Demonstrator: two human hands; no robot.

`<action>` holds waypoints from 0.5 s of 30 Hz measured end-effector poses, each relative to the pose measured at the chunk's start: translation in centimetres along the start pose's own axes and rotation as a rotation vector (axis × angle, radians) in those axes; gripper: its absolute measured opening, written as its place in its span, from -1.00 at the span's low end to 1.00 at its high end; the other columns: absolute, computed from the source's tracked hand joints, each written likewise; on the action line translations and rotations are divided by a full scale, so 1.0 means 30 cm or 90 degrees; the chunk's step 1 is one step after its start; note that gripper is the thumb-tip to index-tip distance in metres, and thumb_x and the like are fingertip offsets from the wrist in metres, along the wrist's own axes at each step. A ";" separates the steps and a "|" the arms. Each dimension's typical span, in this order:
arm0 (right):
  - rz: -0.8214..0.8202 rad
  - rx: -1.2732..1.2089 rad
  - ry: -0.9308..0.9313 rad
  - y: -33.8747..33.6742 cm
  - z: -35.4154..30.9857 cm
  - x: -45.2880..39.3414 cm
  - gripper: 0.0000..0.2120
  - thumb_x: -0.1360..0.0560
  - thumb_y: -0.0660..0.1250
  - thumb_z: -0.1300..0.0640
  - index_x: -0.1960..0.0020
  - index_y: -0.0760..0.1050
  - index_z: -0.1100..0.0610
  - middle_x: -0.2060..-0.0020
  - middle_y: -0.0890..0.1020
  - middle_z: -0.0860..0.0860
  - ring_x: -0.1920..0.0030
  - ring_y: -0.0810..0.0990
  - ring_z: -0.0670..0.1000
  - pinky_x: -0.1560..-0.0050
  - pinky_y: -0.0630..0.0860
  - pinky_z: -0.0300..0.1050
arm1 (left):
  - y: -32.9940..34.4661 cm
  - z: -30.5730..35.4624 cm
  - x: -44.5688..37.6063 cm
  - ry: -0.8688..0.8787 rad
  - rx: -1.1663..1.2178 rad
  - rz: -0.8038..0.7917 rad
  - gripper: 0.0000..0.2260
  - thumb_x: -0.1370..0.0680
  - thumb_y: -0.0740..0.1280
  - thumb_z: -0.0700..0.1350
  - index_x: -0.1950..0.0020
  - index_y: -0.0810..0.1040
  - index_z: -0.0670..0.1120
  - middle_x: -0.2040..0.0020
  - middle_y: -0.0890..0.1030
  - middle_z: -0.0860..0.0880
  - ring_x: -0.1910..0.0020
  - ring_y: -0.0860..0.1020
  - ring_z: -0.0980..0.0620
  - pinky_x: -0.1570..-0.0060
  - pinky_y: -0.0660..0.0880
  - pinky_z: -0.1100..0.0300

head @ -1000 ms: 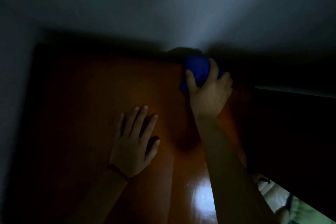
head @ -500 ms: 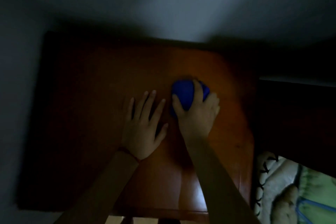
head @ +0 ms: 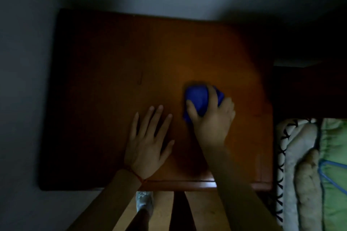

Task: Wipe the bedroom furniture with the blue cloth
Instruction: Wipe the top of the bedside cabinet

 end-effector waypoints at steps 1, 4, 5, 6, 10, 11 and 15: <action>0.005 -0.004 0.006 0.007 -0.017 -0.052 -0.41 -0.42 0.21 -0.22 -0.30 0.36 0.15 0.03 0.49 0.28 0.07 0.47 0.24 0.02 0.35 0.05 | 0.004 -0.001 -0.002 0.004 -0.007 0.001 -0.49 -0.53 0.12 0.12 -0.42 0.26 -0.10 -0.43 0.32 -0.23 -0.42 0.20 -0.17 -0.35 0.05 -0.19; 0.006 -0.024 0.048 0.025 -0.008 -0.088 -0.40 -0.44 0.25 -0.21 -0.34 0.32 0.13 -0.04 0.48 0.27 -0.02 0.45 0.24 -0.04 0.34 0.07 | 0.014 -0.003 -0.005 0.004 -0.022 -0.003 -0.48 -0.53 0.09 0.12 -0.43 0.23 -0.09 -0.44 0.30 -0.22 -0.43 0.18 -0.17 -0.36 0.03 -0.20; 0.013 -0.025 0.049 0.016 0.005 -0.042 -0.40 -0.43 0.24 -0.21 -0.34 0.32 0.12 -0.03 0.48 0.27 0.00 0.46 0.24 -0.03 0.35 0.07 | 0.016 -0.003 -0.004 0.004 -0.023 -0.007 -0.48 -0.53 0.08 0.13 -0.44 0.22 -0.08 -0.45 0.30 -0.22 -0.43 0.17 -0.17 -0.36 0.02 -0.19; 0.014 -0.025 0.046 0.007 0.019 0.034 -0.40 -0.43 0.23 -0.22 -0.34 0.31 0.12 -0.01 0.48 0.27 0.03 0.47 0.23 0.00 0.35 0.06 | 0.017 -0.003 -0.003 0.006 -0.023 -0.005 -0.48 -0.54 0.07 0.13 -0.44 0.22 -0.08 -0.44 0.30 -0.22 -0.42 0.17 -0.18 -0.36 0.00 -0.18; -0.009 0.006 0.057 -0.024 0.080 0.350 -0.40 -0.39 0.17 -0.25 -0.29 0.30 0.11 0.13 0.48 0.25 0.19 0.47 0.19 0.11 0.28 -0.04 | 0.008 -0.001 -0.005 0.014 -0.008 0.022 -0.50 -0.54 0.08 0.12 -0.42 0.24 -0.10 -0.42 0.33 -0.25 -0.41 0.18 -0.18 -0.36 0.03 -0.18; -0.008 0.009 0.059 -0.026 0.083 0.365 -0.40 -0.39 0.17 -0.24 -0.28 0.32 0.12 0.14 0.49 0.25 0.20 0.47 0.20 0.12 0.31 -0.03 | 0.007 -0.002 -0.004 0.013 -0.010 0.020 -0.50 -0.54 0.09 0.12 -0.41 0.24 -0.10 -0.42 0.34 -0.25 -0.41 0.19 -0.18 -0.35 0.05 -0.19; 0.012 0.014 0.037 -0.022 0.057 0.242 -0.40 -0.41 0.20 -0.24 -0.29 0.35 0.14 0.10 0.49 0.26 0.15 0.47 0.22 0.08 0.38 0.04 | 0.011 0.002 0.001 0.022 -0.024 0.015 -0.49 -0.54 0.10 0.11 -0.42 0.28 -0.12 -0.42 0.33 -0.25 -0.41 0.20 -0.19 -0.35 0.04 -0.19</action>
Point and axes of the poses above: each hand's wrist, its own x-axis away from the middle knuckle, its own y-axis out of the palm, z = x × y, the point moved 9 cm from there along -x, towards the middle knuckle
